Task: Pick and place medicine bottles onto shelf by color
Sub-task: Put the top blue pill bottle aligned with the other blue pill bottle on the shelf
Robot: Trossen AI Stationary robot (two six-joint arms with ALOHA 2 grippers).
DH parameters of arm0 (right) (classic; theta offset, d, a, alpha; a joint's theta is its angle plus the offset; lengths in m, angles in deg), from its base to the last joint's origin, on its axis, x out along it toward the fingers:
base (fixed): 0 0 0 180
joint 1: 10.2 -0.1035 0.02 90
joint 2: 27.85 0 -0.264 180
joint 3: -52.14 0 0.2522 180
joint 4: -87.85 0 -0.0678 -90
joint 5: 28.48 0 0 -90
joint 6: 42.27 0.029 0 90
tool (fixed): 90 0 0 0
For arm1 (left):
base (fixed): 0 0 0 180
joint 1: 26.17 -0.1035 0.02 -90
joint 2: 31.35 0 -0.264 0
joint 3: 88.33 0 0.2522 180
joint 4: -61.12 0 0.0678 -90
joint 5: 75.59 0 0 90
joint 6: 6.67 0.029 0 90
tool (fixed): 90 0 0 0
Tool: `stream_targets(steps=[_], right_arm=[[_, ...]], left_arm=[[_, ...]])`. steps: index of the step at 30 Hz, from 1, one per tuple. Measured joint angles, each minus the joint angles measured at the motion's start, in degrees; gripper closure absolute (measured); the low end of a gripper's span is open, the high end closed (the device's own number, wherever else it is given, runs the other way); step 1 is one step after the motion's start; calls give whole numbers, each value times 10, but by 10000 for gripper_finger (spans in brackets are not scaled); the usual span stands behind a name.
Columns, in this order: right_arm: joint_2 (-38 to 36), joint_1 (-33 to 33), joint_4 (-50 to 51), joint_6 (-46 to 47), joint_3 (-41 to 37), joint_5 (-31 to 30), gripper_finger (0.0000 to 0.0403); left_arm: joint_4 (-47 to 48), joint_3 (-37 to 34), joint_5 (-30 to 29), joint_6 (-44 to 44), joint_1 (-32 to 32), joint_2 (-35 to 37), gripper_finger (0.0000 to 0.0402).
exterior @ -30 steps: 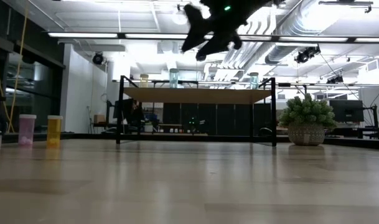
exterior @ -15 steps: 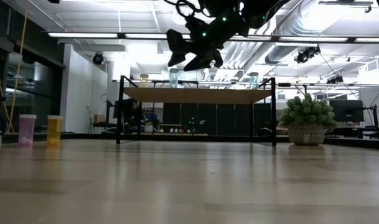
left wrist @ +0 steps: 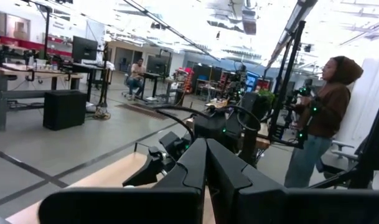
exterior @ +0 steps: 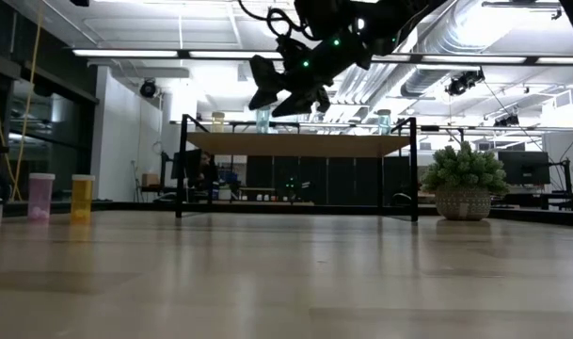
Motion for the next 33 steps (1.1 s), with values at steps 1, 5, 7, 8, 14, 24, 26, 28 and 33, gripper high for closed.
stream_targets(steps=[1, 5, 7, 8, 14, 24, 26, 28, 33], right_arm=[[0, 1, -5, -1, 0, 0, 128], [0, 7, -14, -1, 0, 0, 133], [0, 8, -16, -1, 0, 5, 144], [0, 9, -14, -1, 0, 6, 151], [0, 8, -13, -1, 0, 14, 197], [0, 8, -13, -1, 0, 16, 250], [0, 8, -12, -1, 0, 16, 262], [0, 8, -10, -1, 0, 16, 273], [-2, 8, -3, -1, 0, 25, 289]], left_arm=[[0, 0, 0, 0, 0, 0, 401], [0, 0, -6, 0, 0, 0, 401], [0, 0, -13, 0, 0, 0, 401], [0, 0, -15, 0, 0, 0, 401], [0, 0, -15, 0, 0, 0, 401], [0, 0, -27, 0, 0, 0, 401], [0, 0, -28, 0, 0, 0, 401], [0, 0, -28, 0, 0, 0, 401], [0, 0, -28, 0, 0, 0, 401]])
